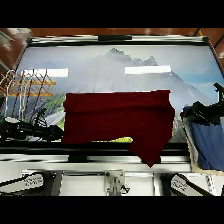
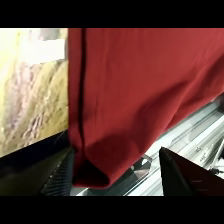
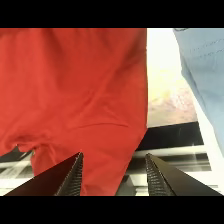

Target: Fold the shirts.

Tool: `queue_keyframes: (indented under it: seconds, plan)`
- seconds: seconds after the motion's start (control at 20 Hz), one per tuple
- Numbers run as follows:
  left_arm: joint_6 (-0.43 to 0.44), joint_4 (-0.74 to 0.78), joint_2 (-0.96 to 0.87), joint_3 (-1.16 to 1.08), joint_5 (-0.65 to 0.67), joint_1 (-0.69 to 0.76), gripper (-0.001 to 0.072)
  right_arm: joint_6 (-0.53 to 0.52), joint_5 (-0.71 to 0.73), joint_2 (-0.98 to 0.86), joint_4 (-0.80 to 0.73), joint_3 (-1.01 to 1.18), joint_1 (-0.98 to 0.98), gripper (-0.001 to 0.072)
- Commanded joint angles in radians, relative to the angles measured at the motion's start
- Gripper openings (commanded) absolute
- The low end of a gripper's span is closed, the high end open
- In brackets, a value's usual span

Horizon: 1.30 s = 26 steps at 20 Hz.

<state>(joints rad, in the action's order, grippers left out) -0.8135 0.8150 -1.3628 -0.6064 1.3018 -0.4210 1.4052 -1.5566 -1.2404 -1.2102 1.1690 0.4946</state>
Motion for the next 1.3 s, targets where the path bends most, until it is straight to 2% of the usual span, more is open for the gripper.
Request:
queue_keyframes:
  seconds: [0.0, 0.35, 0.8, 0.85, 0.9, 0.95, 1.0, 1.05, 1.1, 1.2, 1.25]
  plan:
    - [0.017, 0.122, -0.01, 0.003, 0.035, 0.004, 0.0606, 0.005, -0.008, 0.001, 0.001, 0.0, 0.0, 0.0513]
    - [0.005, 0.131, -0.009, -0.064, 0.049, 0.002, 0.0605, 0.009, -0.011, 0.001, 0.001, 0.0, 0.0, 0.0513]
    - [0.008, 0.119, -0.049, -0.019, 0.043, 0.076, 0.0588, 0.015, -0.01, 0.001, -0.002, 0.0, 0.0, 0.0513]
    - [0.008, 0.115, -0.051, -0.019, 0.04, 0.079, 0.0547, 0.015, -0.01, 0.001, -0.003, 0.0, 0.0, 0.0514]
    - [0.007, 0.109, -0.054, -0.019, 0.037, 0.079, 0.0437, 0.015, -0.01, 0.001, -0.004, 0.0, 0.001, 0.0513]
    - [0.004, 0.109, -0.054, -0.019, 0.033, 0.079, 0.0399, 0.016, -0.011, 0.001, -0.008, 0.0, 0.001, 0.0514]
    - [0.004, 0.109, -0.054, -0.019, 0.034, 0.079, 0.0235, 0.019, -0.012, 0.001, -0.026, -0.001, 0.001, 0.0513]
    - [0.005, 0.109, -0.054, -0.019, 0.035, 0.079, 0.0106, 0.032, -0.015, 0.001, -0.053, -0.007, 0.001, 0.0513]
    - [0.005, 0.108, -0.054, -0.019, 0.039, 0.079, 0.004, 0.032, -0.023, 0.001, -0.072, -0.026, 0.001, 0.0514]
    - [0.005, 0.108, -0.054, -0.019, 0.039, 0.078, 0.0039, -0.003, -0.029, 0.001, -0.079, -0.109, 0.001, 0.0518]
    - [0.005, 0.108, -0.054, -0.019, 0.039, 0.079, 0.0039, -0.01, -0.017, 0.001, -0.074, -0.171, 0.001, 0.058]
